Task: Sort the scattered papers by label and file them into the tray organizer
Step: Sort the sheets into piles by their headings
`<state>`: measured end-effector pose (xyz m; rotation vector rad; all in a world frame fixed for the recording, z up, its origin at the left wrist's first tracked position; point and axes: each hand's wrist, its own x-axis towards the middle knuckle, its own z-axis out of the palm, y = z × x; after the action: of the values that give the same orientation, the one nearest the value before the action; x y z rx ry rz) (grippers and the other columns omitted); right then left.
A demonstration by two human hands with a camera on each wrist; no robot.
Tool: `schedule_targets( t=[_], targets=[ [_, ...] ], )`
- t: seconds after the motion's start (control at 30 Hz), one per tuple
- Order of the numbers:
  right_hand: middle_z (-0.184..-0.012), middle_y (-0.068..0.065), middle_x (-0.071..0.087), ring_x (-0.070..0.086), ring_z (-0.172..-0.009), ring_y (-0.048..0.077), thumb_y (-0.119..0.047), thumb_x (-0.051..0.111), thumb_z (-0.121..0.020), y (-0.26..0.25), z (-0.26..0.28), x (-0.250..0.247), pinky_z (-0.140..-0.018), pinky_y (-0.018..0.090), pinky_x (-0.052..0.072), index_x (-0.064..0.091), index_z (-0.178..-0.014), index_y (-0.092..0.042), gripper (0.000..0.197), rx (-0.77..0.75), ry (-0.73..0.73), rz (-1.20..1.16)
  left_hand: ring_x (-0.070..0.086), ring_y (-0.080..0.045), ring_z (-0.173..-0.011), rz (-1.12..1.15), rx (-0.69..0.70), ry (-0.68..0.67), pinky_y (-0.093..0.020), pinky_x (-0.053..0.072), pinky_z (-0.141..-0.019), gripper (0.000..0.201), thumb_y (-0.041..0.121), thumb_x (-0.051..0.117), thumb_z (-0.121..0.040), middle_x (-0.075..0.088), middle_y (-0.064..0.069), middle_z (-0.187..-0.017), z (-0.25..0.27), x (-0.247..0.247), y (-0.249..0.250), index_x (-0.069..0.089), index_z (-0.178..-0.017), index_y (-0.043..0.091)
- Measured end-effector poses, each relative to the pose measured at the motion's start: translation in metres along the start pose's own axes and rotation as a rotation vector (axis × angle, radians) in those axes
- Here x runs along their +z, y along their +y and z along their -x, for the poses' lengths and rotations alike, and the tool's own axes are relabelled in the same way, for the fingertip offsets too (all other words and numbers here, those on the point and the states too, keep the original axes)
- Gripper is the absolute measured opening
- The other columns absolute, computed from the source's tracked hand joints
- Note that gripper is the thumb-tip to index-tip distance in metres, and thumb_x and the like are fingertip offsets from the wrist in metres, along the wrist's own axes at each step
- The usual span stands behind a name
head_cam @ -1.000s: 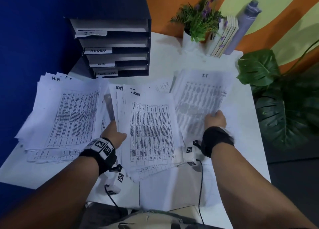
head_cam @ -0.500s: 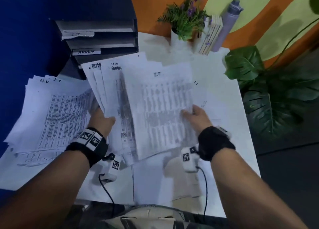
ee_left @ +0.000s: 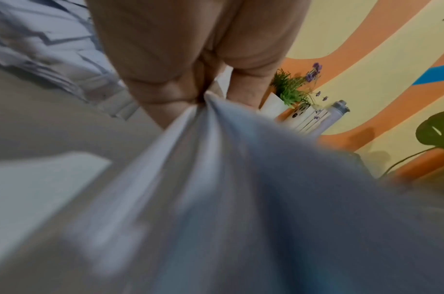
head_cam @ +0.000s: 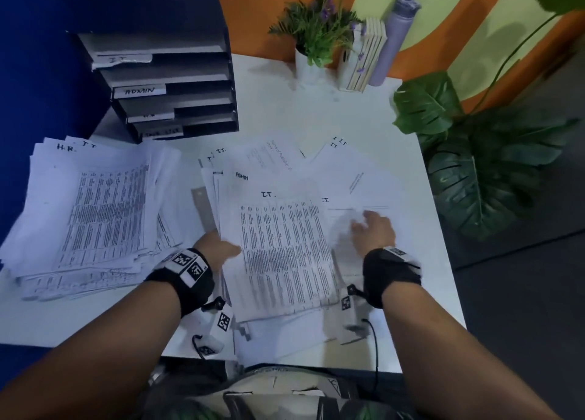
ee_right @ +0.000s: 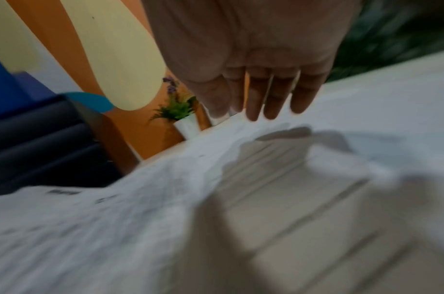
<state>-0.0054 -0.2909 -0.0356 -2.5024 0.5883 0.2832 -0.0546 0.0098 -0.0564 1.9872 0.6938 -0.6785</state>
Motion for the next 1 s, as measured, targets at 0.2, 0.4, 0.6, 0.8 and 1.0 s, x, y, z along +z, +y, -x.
schedule_targets(
  t=[0.2, 0.4, 0.6, 0.8, 1.0],
  targets=[
    [-0.136, 0.018, 0.032, 0.037, -0.123, 0.04, -0.025, 0.057, -0.087, 0.056, -0.016, -0.024, -0.105, 0.048, 0.03, 0.026, -0.139, -0.018, 0.061, 0.435, -0.023, 0.254, 0.061, -0.023, -0.077, -0.185, -0.134, -0.011, -0.026, 0.051, -0.067, 0.062, 0.045, 0.06, -0.057, 0.06, -0.009, -0.088, 0.006, 0.003, 0.005, 0.063, -0.106, 0.008],
    [-0.132, 0.019, 0.053, 0.054, -0.116, 0.035, -0.013, 0.054, -0.089, 0.052, -0.018, -0.011, -0.093, 0.035, 0.044, 0.044, -0.133, -0.002, 0.047, 0.282, -0.164, 0.072, 0.065, -0.028, -0.087, -0.158, -0.208, 0.026, -0.03, 0.053, -0.076, 0.055, 0.037, 0.063, -0.059, 0.061, -0.013, -0.101, 0.013, 0.012, 0.018, 0.063, -0.106, 0.008],
    [-0.117, 0.019, 0.06, 0.056, -0.114, 0.034, -0.01, 0.056, -0.089, 0.034, -0.038, -0.027, -0.09, 0.032, 0.043, 0.056, -0.123, -0.002, 0.035, 0.091, 0.035, -0.188, 0.048, -0.023, -0.06, 0.031, -0.142, 0.013, -0.03, 0.039, -0.057, 0.027, 0.016, 0.064, -0.075, 0.049, -0.011, -0.068, 0.019, 0.015, 0.021, 0.055, -0.094, 0.001],
    [-0.109, 0.01, 0.057, 0.056, -0.097, 0.025, -0.024, 0.064, -0.072, 0.01, -0.07, -0.055, -0.085, 0.029, 0.043, 0.055, -0.127, -0.001, 0.06, 0.216, 0.127, -0.522, 0.058, -0.026, -0.083, 0.308, 0.071, 0.248, -0.033, 0.046, -0.073, 0.022, 0.003, 0.058, -0.08, 0.063, -0.007, -0.09, 0.042, 0.002, 0.022, 0.061, -0.101, 0.008],
    [-0.138, 0.018, 0.045, 0.05, -0.119, 0.034, -0.018, 0.051, -0.093, -0.018, -0.085, -0.047, -0.085, 0.029, 0.038, 0.047, -0.133, -0.004, 0.043, 0.285, 0.021, -0.239, 0.062, -0.028, -0.097, 0.683, 0.241, 0.389, -0.044, 0.05, -0.089, 0.051, -0.011, 0.056, -0.08, 0.066, -0.008, -0.107, 0.036, -0.031, 0.034, 0.056, -0.119, 0.021]
  ],
)
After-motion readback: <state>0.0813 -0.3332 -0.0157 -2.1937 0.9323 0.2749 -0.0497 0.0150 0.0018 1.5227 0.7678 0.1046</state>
